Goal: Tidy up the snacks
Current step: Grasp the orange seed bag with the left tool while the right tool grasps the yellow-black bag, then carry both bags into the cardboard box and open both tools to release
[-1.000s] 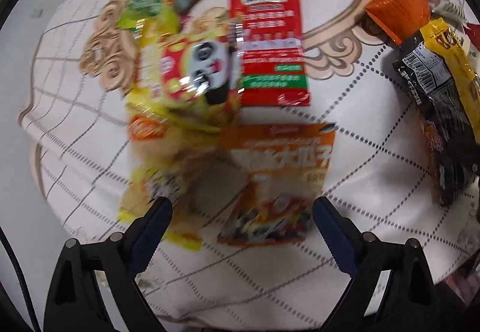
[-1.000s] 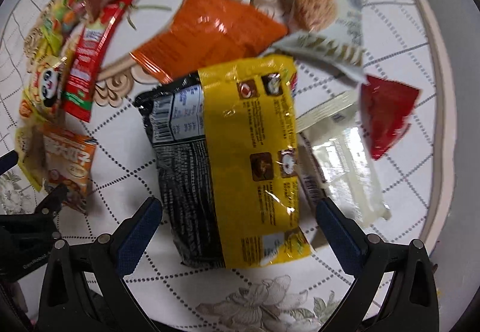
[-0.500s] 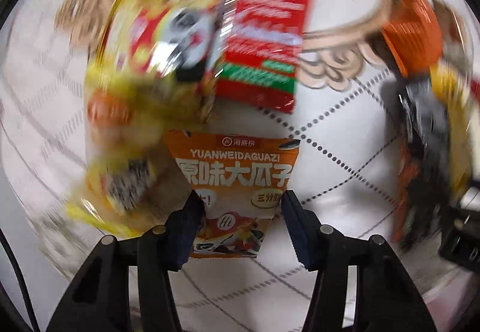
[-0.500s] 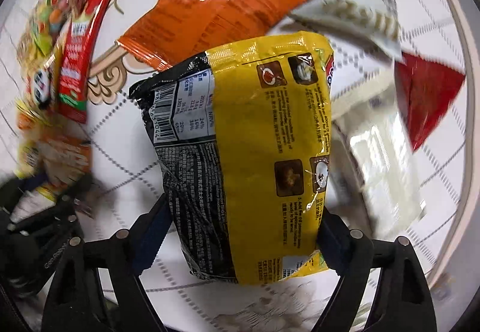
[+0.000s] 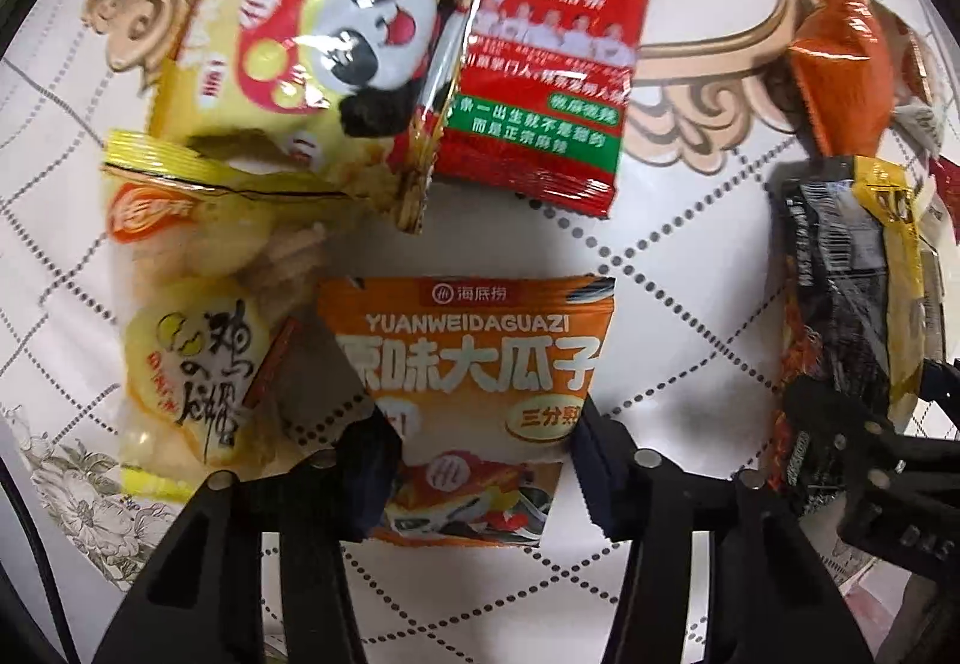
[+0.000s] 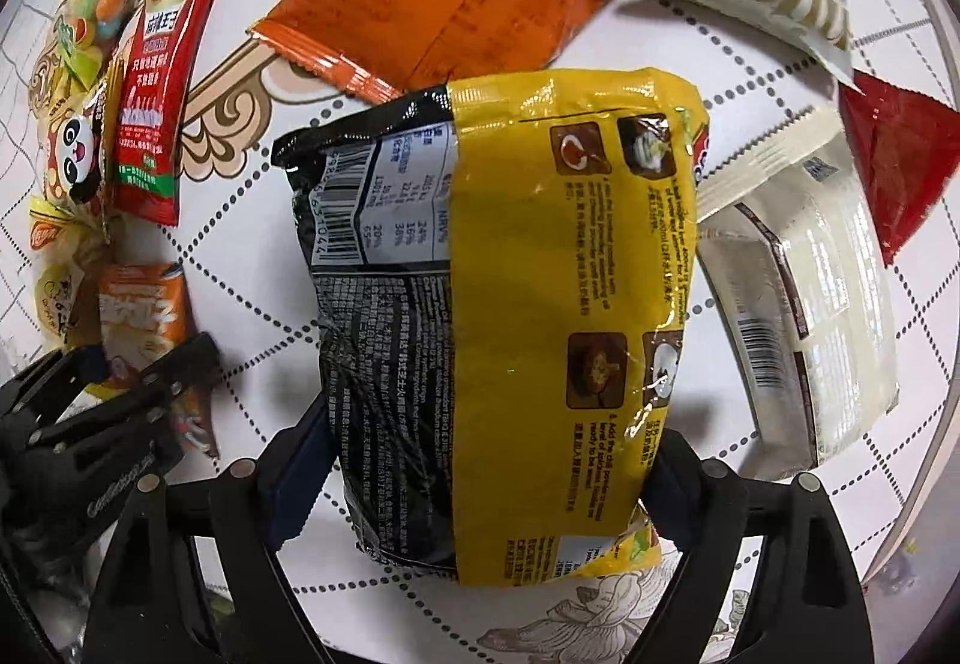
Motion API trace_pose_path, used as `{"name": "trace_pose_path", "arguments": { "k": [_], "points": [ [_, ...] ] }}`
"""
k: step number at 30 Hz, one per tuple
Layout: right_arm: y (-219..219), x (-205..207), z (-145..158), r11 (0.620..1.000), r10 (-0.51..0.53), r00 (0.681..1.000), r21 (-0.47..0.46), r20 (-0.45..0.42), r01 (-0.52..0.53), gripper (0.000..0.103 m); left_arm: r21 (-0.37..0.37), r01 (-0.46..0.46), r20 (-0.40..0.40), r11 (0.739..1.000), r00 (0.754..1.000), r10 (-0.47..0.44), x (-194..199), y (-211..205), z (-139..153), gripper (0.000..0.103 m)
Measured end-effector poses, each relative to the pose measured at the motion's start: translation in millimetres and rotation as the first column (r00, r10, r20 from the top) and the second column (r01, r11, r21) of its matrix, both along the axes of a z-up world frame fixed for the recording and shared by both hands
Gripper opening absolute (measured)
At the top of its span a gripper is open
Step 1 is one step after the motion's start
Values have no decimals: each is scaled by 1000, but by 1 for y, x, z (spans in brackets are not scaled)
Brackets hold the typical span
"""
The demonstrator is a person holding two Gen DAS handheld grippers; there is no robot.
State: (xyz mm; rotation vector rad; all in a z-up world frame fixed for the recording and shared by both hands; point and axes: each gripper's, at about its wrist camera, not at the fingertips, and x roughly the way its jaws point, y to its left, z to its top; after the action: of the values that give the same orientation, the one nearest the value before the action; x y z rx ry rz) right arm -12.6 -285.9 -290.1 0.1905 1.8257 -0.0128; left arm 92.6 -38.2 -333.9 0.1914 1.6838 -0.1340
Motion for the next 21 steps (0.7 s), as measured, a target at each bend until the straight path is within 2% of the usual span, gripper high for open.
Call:
{"name": "trace_pose_path", "arguments": {
  "k": [5,12,17,20,21],
  "points": [
    [7,-22,-3,1000,-27,998,-9,48,28,87,-31,-31,34,999,999,32,-19,-9,27,46],
    [0,-43,10,992,-117,986,53,120,111,87,-122,-29,74,992,997,38,-25,-24,94,46],
    [-18,-50,43,976,-200,954,125,222,176,87,-230,-19,124,973,991,49,-14,-36,159,46],
    [-35,-35,79,970,-226,929,160,292,185,87,-289,-11,155,957,986,59,8,-46,203,46],
    [-42,-29,89,968,-230,920,171,316,183,87,-308,-10,162,951,985,63,26,-32,217,46]
  ]
}}
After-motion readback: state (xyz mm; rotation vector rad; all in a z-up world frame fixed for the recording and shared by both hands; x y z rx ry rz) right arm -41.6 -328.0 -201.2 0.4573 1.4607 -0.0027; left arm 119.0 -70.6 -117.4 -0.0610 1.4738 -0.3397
